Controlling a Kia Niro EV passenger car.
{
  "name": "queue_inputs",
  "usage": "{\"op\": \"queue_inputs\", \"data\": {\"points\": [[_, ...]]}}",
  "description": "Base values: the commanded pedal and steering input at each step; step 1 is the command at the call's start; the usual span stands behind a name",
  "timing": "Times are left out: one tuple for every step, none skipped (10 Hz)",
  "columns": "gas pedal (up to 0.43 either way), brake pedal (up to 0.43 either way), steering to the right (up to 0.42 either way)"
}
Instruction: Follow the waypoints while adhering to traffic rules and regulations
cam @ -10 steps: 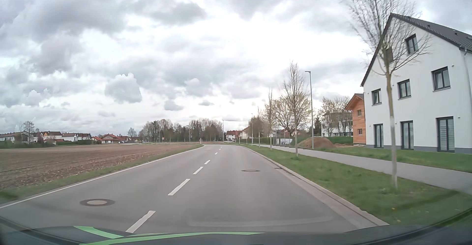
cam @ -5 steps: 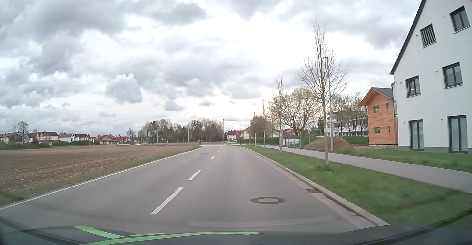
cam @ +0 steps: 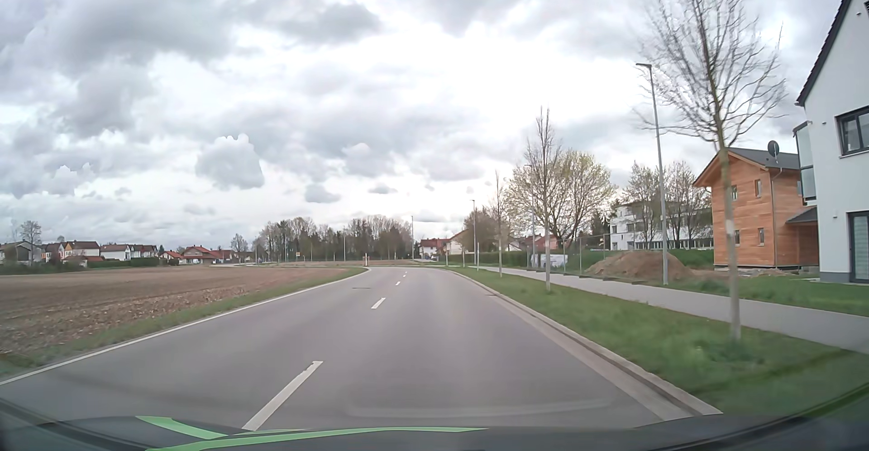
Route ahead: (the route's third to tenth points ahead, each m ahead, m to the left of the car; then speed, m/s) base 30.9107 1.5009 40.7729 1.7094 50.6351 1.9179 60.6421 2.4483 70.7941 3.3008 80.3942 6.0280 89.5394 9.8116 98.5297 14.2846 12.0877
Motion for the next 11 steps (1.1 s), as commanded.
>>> {"op": "queue_inputs", "data": {"points": [[0.098, 0.0, -0.003], [0.098, 0.0, -0.003], [0.098, 0.0, -0.003], [0.11, 0.0, -0.003], [0.11, 0.0, -0.003], [0.11, 0.0, -0.003], [0.11, 0.0, -0.003], [0.11, 0.0, -0.003], [0.11, 0.0, -0.003], [0.11, 0.0, -0.003], [0.11, 0.0, -0.003]]}}
